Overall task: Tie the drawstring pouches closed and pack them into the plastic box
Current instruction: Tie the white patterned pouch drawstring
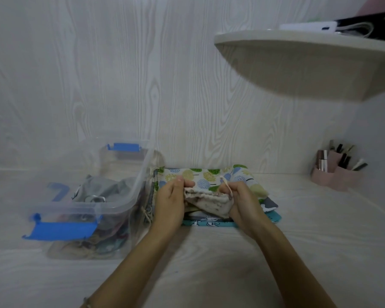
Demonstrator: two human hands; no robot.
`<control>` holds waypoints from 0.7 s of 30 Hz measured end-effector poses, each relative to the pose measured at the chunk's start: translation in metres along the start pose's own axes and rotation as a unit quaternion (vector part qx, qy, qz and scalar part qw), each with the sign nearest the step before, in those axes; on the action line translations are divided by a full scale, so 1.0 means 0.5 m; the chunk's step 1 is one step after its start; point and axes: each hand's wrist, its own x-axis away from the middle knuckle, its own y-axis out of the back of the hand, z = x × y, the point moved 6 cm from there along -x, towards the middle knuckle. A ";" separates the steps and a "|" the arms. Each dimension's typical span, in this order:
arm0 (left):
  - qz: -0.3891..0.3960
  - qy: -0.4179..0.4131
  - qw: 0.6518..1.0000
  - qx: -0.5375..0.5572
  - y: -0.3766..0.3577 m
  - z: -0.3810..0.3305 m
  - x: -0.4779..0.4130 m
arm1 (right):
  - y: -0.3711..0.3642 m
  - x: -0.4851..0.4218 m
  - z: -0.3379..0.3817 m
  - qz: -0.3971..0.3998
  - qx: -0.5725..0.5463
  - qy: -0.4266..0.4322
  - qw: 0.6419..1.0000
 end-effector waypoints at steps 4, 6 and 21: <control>-0.089 -0.179 0.965 -0.171 0.027 -0.053 0.020 | 0.021 -0.001 0.040 -0.031 -0.197 0.068 0.978; -0.089 -0.177 0.971 -0.130 0.029 -0.055 0.025 | 0.032 -0.002 0.051 -0.032 -0.260 0.084 0.961; -0.114 -0.138 0.971 0.156 0.021 -0.097 0.086 | 0.086 -0.003 0.065 -0.177 0.162 0.118 0.964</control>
